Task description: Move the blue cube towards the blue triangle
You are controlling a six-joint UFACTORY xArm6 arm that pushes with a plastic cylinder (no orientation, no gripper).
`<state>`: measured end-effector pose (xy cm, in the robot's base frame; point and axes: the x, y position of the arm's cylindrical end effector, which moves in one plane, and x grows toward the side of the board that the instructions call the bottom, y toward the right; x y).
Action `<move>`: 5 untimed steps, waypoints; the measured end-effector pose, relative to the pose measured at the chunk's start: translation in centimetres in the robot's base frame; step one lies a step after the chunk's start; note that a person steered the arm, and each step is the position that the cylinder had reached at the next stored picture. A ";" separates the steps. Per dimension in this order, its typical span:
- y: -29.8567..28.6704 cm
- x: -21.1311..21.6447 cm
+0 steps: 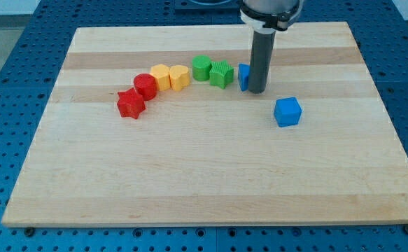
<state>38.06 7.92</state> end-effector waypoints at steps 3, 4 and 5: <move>2.9 4.1; 2.2 4.7; 0.3 4.7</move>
<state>42.77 8.20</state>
